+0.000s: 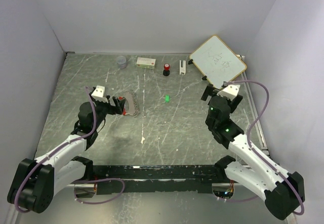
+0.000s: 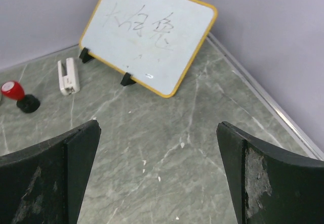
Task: Remove the keys from the keyring
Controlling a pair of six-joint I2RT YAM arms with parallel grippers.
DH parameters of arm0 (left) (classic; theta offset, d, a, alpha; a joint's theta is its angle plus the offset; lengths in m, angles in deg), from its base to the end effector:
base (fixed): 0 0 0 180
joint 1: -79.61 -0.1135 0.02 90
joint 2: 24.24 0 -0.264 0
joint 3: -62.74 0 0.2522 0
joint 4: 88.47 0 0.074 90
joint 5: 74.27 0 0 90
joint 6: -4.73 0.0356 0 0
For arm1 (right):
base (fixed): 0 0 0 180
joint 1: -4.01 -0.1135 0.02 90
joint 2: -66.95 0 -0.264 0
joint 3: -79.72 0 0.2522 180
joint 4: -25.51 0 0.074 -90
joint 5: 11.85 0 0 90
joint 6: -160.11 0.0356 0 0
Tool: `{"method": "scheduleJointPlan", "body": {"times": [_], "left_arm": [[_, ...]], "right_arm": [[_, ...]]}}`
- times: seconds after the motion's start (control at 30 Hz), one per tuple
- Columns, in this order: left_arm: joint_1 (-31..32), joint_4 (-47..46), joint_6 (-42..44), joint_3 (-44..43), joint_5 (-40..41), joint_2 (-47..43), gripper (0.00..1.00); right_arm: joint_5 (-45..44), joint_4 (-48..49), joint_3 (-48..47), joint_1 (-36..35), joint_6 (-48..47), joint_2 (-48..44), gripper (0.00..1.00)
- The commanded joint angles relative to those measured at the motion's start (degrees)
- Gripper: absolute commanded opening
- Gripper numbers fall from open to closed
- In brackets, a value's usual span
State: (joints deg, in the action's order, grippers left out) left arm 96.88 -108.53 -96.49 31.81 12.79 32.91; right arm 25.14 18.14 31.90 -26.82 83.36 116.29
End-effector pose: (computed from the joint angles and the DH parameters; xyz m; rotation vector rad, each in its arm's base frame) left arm 0.2019 -0.0647 0.2121 0.1284 1.6904 -0.4166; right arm 0.1815 0.0752 0.2923 0.4127 1.6166 -0.2166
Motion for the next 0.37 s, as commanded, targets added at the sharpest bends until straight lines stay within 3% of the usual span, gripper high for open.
{"method": "scheduleJointPlan", "body": {"times": [0.0,0.33], "left_arm": [[-0.58,0.47,0.92,-0.06,1.26,-0.74,0.97],[-0.62,0.49,0.5,0.14,1.67,-0.81,0.97]], "right_arm": [[-7.36,2.67,2.08,0.13,1.03,-3.1,1.0],[-10.59,-0.12,0.99,0.2,2.99,-0.57,1.0]]}}
